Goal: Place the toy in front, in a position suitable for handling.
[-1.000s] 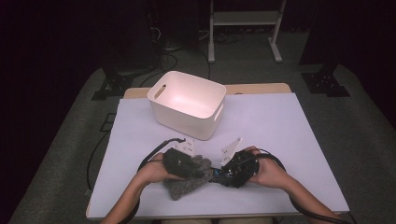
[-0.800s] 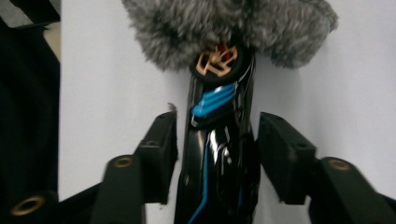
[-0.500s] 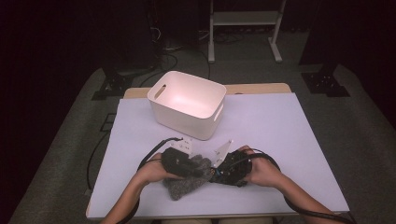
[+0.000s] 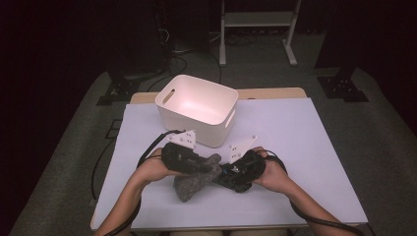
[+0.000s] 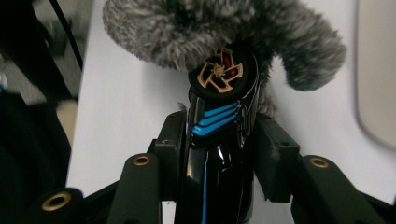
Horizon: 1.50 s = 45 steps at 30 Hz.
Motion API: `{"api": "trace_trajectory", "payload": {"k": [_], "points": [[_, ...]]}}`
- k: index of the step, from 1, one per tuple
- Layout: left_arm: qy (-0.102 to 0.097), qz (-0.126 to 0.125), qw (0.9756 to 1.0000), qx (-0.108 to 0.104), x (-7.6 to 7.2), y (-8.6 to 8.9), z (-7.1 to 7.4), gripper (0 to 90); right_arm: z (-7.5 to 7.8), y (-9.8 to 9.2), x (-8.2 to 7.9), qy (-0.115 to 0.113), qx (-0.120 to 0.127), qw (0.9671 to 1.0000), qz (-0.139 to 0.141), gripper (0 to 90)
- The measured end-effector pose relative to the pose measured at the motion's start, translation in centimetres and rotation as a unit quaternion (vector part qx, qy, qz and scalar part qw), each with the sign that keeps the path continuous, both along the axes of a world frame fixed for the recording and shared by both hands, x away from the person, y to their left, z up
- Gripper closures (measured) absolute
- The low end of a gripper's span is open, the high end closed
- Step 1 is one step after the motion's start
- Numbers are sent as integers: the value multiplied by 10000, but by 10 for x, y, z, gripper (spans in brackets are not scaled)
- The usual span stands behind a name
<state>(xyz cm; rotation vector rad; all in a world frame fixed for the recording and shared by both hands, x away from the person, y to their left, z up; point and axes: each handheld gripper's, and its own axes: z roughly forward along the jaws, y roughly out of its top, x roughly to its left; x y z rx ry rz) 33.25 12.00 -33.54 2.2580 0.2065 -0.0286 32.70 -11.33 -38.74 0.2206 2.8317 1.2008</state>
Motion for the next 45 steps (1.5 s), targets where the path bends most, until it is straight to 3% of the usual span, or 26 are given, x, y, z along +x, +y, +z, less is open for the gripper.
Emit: {"api": "trace_trajectory", "payload": {"k": [3, 7, 9, 11, 17, 22, 26, 29, 34, 45], "points": [[-81, -104, 9997, 188, 1, -7, 3, 753, -2, -5, -2, -27, 218, 9997, -56, 571], [-7, -226, 9993, 282, 2, -22, -3, 754, -13, -15, -5, 39, 328, 9993, -165, 571], [44, -229, 9997, 98, 3, -25, -1, 753, -17, -21, -7, 59, 481, 9985, -246, 571], [19, -297, 9995, 132, 3, -30, 1, 755, -16, -26, -8, 70, 553, 9981, -270, 570], [-146, -436, 9987, 204, -1, -44, 12, 754, -7, -33, -14, -81, 254, 9993, -261, 566], [-144, -453, 9986, 226, -2, -46, 9, 754, 1, -42, -20, -207, -28, 9995, -251, 565], [-38, -362, 9988, 338, 1, -44, -4, 754, 3, -57, -23, -181, 52, 9994, -306, 566], [92, -383, 9991, 162, 4, -44, -9, 754, 3, -62, -24, -158, 123, 9991, -362, 567], [161, -423, 9990, 6, 5, -44, -4, 757, 3, -61, -24, -156, 157, 9991, -368, 570], [54, -328, 9994, -3, 5, -33, 5, 757, 3, -43, -17, -227, 197, 9991, -306, 573]]}}
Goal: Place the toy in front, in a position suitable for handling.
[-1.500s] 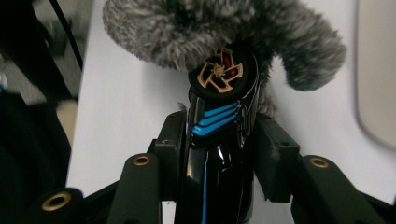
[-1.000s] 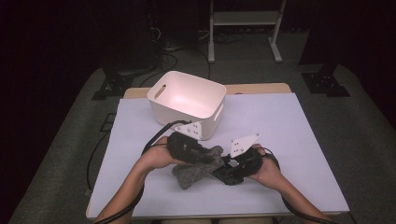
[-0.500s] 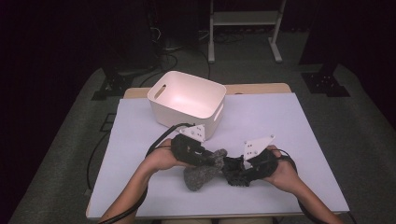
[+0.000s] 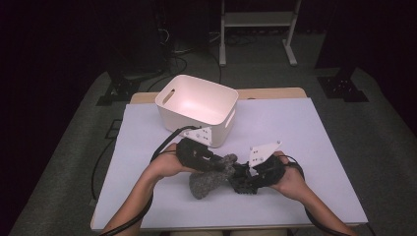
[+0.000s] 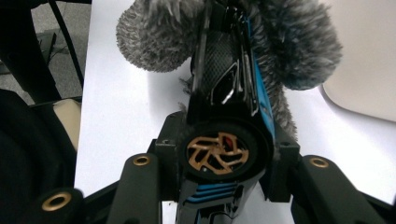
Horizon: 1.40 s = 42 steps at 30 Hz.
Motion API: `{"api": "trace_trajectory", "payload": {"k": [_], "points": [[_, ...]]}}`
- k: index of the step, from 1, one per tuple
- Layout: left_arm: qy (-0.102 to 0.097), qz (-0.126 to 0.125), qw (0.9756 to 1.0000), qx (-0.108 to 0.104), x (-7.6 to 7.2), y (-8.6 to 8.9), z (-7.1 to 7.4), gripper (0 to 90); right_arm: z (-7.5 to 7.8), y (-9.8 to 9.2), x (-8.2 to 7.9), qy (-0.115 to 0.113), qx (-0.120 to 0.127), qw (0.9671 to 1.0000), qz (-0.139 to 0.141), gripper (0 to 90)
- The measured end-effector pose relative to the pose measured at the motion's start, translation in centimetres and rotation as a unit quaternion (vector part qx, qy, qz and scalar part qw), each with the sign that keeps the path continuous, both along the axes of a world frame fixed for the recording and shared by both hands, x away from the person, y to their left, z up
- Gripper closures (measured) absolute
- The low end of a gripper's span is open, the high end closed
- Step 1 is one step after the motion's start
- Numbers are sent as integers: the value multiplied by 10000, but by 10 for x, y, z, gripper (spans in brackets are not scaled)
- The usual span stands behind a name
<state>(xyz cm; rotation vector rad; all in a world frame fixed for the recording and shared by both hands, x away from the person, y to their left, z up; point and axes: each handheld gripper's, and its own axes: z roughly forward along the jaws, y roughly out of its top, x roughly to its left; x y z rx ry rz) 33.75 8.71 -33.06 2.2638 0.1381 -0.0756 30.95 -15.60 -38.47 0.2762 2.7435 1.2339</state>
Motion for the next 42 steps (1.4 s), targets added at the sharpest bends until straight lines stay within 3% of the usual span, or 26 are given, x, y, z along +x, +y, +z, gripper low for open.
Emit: {"api": "trace_trajectory", "payload": {"k": [8, 14, 21, 23, 27, 31, 38, 42], "points": [[-61, 18, 10000, -13, -2, 9, 11, 756, 1, 20, 8, 80, 149, 9997, 154, 573], [-51, -18, 10000, 77, -3, 8, 11, 753, 1, 24, 9, 82, 74, 9997, 199, 570], [-157, -58, 9996, 208, -4, 1, 14, 754, 10, 21, 3, 35, -508, 9984, 261, 472], [-141, -68, 9997, 177, -3, -1, 14, 754, 11, 16, 0, -40, -646, 9977, 212, 476], [-107, -128, 9998, 121, -4, -5, 13, 753, 15, 5, 0, 14, -559, 9984, 102, 498], [-123, -154, 9997, 129, -4, -9, 13, 754, 18, 1, 0, 77, -431, 9990, 125, 596], [-19, -145, 9999, 38, -3, -2, 7, 751, 20, 0, -1, 35, -598, 9981, 122, 612], [62, -128, 9998, -117, -1, 1, 2, 751, 20, -1, -2, -5, -584, 9982, 131, 614]]}}
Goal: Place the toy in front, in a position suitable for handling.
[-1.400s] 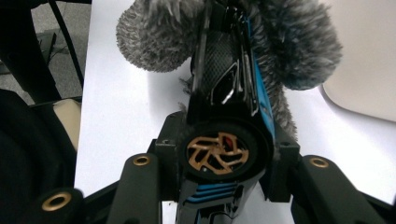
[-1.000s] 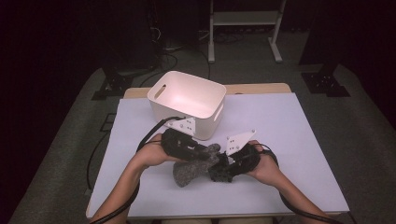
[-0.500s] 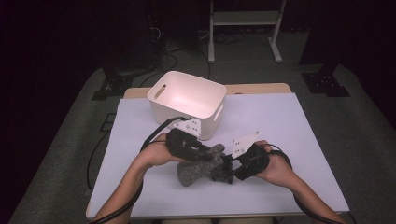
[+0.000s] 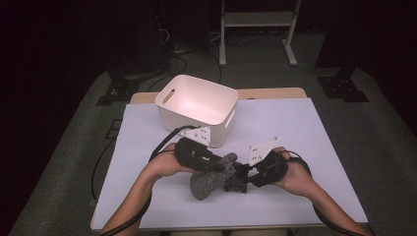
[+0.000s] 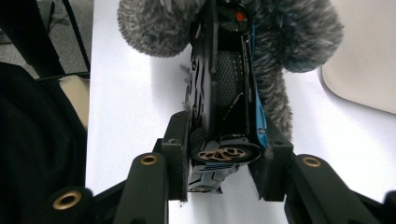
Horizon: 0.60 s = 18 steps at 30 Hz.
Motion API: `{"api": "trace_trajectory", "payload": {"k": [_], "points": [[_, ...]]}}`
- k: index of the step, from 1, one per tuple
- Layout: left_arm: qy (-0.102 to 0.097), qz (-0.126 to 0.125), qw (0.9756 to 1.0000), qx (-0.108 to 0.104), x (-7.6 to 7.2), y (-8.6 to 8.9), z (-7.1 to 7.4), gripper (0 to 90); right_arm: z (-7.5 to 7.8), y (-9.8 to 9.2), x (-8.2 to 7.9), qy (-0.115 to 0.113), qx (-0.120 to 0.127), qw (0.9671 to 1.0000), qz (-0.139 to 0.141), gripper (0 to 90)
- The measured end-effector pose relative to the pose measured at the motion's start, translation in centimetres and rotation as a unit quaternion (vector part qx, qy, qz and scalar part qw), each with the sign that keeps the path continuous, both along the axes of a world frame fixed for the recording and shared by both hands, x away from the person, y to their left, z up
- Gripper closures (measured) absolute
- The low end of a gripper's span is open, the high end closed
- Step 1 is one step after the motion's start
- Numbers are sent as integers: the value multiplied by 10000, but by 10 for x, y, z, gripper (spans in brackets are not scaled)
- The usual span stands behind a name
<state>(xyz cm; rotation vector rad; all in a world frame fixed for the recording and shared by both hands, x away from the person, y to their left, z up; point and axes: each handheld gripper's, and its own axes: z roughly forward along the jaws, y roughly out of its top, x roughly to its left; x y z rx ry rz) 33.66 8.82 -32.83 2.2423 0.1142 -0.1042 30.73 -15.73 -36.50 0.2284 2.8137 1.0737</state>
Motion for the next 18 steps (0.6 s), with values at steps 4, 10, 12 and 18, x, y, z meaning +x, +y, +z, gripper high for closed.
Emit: {"api": "trace_trajectory", "payload": {"k": [4, 10, 12, 18], "points": [[1, 3, 10000, -18, 0, 2, 0, 751, 3, 2, 0, 36, 126, 9999, 1, 626], [72, 73, 9999, -71, 1, 3, -1, 751, 7, 8, 4, 89, -46, 9999, 31, 621], [53, 43, 10000, -46, 1, 2, -1, 751, 8, 8, 4, 95, -113, 9999, 45, 608], [32, -41, 10000, -58, -1, -2, -1, 751, -10, 9, 5, 176, -405, 9990, -25, 546]]}}
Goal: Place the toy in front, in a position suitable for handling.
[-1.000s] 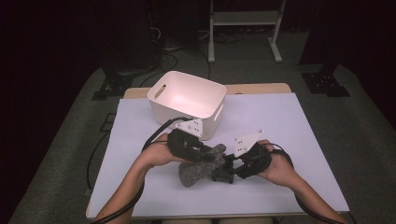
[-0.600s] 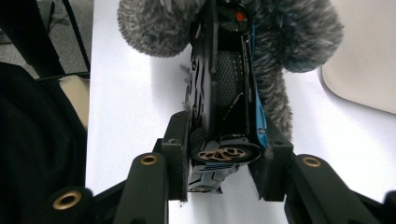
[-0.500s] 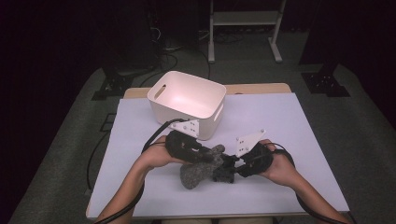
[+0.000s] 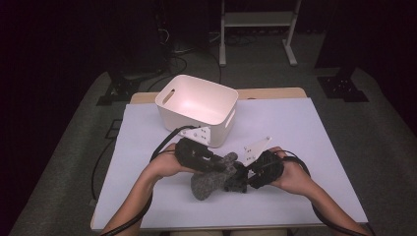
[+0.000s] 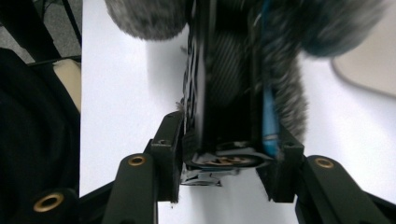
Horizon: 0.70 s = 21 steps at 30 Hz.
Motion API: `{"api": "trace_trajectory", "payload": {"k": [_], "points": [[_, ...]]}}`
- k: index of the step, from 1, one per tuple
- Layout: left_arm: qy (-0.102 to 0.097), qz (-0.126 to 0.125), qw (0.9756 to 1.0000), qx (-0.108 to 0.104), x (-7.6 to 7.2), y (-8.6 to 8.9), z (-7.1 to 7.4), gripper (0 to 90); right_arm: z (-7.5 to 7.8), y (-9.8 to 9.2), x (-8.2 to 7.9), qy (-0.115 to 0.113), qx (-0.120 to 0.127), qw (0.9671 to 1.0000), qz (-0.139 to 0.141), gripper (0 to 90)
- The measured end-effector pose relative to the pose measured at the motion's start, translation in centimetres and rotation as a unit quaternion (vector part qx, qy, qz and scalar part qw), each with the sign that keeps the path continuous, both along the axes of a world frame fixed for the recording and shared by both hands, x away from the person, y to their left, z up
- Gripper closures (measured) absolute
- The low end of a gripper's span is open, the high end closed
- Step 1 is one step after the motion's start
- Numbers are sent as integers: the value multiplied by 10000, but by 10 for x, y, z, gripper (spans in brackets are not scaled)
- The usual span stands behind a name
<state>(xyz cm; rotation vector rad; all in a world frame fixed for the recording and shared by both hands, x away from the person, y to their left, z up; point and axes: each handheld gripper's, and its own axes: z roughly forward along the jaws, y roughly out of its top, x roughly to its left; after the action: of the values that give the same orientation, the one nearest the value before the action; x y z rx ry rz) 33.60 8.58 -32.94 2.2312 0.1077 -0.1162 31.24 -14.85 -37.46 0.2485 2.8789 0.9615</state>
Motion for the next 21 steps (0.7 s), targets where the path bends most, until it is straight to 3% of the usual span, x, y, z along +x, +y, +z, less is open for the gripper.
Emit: {"api": "trace_trajectory", "payload": {"k": [6, 11, 16, 21], "points": [[1, 22, 10000, 15, 1, 3, 1, 752, -3, 0, 1, -17, 142, 9999, -7, 558], [-6, 177, 9998, 15, 2, 9, 2, 755, 8, -2, 4, 18, 718, 9974, -10, 612], [-19, 197, 9998, 12, 1, 15, 5, 758, 11, 9, 4, -107, 693, 9975, 102, 620], [33, 196, 9998, -12, 1, 19, 5, 760, 13, 17, 5, -89, 702, 9974, 140, 622]]}}
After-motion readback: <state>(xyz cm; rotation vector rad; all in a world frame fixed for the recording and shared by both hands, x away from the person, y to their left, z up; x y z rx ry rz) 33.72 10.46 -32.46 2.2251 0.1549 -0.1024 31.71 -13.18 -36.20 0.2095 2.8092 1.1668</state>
